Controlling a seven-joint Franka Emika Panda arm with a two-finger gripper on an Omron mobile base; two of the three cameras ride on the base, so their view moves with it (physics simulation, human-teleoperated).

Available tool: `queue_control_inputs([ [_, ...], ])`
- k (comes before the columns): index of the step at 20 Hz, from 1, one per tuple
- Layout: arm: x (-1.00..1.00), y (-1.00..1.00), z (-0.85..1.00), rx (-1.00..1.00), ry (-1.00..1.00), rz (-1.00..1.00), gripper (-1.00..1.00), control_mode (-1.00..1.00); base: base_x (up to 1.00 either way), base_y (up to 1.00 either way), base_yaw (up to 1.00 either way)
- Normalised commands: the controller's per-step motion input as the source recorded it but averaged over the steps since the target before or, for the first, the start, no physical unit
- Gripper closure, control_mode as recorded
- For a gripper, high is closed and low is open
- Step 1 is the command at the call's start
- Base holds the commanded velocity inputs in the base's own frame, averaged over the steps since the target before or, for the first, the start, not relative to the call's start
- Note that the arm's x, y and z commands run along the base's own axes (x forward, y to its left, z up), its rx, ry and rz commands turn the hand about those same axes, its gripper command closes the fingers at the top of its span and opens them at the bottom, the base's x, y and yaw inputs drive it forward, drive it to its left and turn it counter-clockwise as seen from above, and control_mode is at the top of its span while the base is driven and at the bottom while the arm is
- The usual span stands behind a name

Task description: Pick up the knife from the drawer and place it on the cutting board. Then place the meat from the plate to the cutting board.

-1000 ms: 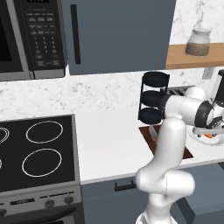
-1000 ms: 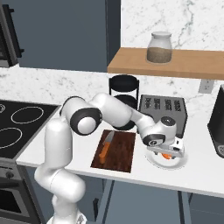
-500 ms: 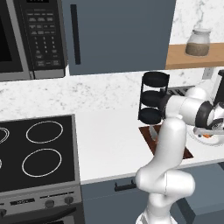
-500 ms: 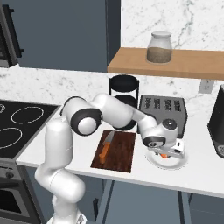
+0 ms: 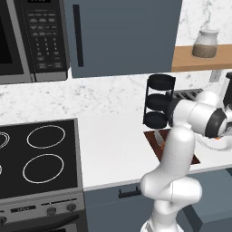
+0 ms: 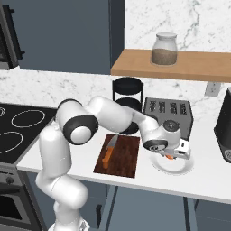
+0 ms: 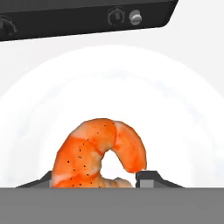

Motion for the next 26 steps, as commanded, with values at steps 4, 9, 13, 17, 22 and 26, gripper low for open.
queue_control_inputs([
  [4,0.05,0.71,0.7,0.0,0.0,0.12,1.0,-1.0,0.0,0.0,0.0],
  [9,0.0,1.0,0.57,-0.05,0.0,0.01,1.0,-1.0,0.0,0.0,0.0],
  [13,0.0,1.0,0.31,0.0,0.0,0.04,1.0,-1.0,0.0,0.0,0.0],
  [17,-0.03,1.0,0.0,0.03,0.03,0.03,1.0,-1.0,0.0,0.0,0.0],
  [22,-0.46,0.5,-0.02,0.06,-0.01,0.0,1.0,-1.0,0.0,0.0,0.0],
  [26,-0.36,0.21,-0.21,0.02,-0.06,0.0,1.0,-1.0,0.0,0.0,0.0],
])
